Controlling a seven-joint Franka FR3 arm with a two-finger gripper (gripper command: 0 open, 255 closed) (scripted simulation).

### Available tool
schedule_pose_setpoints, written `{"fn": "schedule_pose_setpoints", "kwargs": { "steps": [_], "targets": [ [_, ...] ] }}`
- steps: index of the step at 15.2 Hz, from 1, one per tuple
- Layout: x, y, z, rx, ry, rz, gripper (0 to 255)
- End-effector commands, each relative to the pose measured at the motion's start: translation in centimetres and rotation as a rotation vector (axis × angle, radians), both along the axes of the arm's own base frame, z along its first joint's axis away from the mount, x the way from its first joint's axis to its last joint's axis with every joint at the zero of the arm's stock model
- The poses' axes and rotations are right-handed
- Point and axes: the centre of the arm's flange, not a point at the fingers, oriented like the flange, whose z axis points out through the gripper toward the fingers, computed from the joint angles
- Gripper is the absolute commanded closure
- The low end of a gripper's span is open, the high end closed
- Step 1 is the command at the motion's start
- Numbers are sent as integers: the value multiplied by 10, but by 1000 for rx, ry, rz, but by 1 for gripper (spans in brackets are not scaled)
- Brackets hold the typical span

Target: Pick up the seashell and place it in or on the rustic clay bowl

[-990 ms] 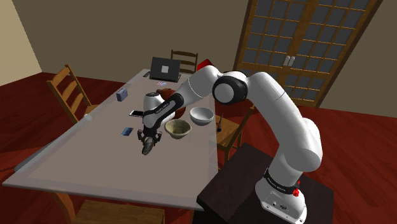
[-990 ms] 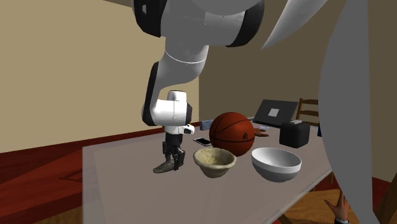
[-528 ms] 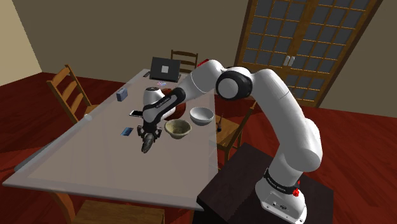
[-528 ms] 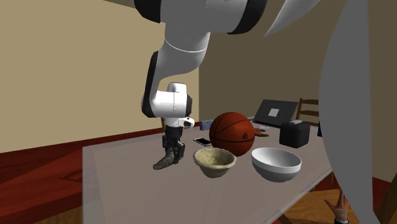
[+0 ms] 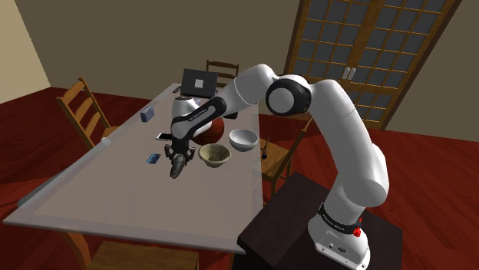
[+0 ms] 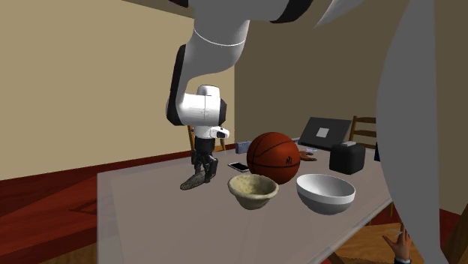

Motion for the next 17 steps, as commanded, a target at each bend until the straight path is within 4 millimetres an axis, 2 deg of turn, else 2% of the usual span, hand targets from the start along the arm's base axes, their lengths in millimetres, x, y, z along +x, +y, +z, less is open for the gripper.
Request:
{"fn": "schedule_pose_setpoints", "kwargs": {
  "steps": [1,16,17],
  "targets": [
    [0,0,12,0,0,0,255],
    [0,0,89,0,0,0,255],
    [-3,-12,90,0,0,0,255]
  ]
}}
